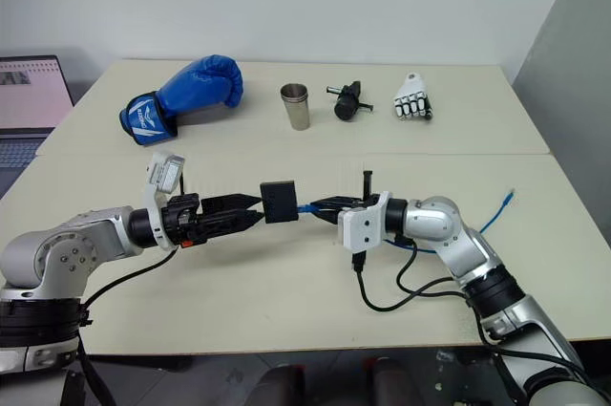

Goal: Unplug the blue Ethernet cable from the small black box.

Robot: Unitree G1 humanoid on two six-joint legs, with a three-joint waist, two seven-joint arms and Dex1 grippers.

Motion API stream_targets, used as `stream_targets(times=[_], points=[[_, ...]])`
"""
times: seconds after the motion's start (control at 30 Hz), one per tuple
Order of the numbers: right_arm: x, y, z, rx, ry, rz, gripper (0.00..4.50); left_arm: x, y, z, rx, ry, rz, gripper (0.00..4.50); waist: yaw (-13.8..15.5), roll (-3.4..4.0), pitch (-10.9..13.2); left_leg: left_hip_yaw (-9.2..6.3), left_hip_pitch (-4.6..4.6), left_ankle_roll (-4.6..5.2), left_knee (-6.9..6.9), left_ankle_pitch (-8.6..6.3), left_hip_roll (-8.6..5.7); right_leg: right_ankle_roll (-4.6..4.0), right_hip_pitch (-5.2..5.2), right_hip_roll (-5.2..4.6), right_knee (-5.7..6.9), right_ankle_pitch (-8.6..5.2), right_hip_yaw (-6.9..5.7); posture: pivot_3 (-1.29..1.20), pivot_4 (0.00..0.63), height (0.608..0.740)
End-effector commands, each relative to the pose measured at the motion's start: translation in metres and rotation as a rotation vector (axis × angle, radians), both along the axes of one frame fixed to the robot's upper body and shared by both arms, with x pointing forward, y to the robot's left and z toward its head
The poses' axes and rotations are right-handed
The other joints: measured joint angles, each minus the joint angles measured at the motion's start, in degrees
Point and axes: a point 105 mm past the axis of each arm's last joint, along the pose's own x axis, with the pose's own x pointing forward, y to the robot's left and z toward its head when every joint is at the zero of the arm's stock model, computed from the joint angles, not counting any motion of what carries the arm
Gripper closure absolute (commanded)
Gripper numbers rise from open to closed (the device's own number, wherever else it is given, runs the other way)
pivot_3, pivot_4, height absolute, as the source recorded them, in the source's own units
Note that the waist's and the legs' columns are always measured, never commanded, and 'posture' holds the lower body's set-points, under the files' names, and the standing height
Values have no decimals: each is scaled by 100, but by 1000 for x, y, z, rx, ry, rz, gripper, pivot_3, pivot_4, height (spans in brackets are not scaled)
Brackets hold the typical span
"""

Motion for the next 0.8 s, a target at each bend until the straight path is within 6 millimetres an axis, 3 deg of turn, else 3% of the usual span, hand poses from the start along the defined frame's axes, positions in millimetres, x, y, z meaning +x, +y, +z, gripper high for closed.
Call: stream_targets(times=[0.03, 0.1, 0.2, 0.67, 0.8], points=[[-6, 6, 17, 18, -86, 56, 4410, 0, -9, 11, -29, -30, -23, 0, 4, 0, 0, -3, 0, 0, 1, 0, 0, 0, 0, -1, 0, 0, 1, 0, 150, 740], [-7, 8, 16, 9, -99, 68, 4410, 1, -11, 11, -40, -25, -23, 0, 12, 0, 0, -9, 0, 0, 2, 0, -1, 0, 1, -3, 1, 0, 1, 0, 150, 740], [-7, 10, 15, 7, -104, 74, 4411, 0, -15, 10, -41, -21, -36, 482, 14, 0, 0, -11, 0, 0, 5, 0, -1, 0, 2, -3, 0, 0, 0, 0, 150, 740], [-2, 10, 20, 15, -137, 67, 4411, 0, -22, 7, -41, -12, -55, 3556, 20, 0, 0, -21, 0, -1, 7, 0, -4, -1, 2, -5, 1, 0, 1, 0, 150, 740], [-5, 11, 18, 5, -147, 84, 4415, 1, -22, 7, -44, -13, -54, 3729, 20, 0, 0, -22, 0, -1, 7, 0, -4, -1, 2, -6, 1, 0, 1, 0, 150, 740]])
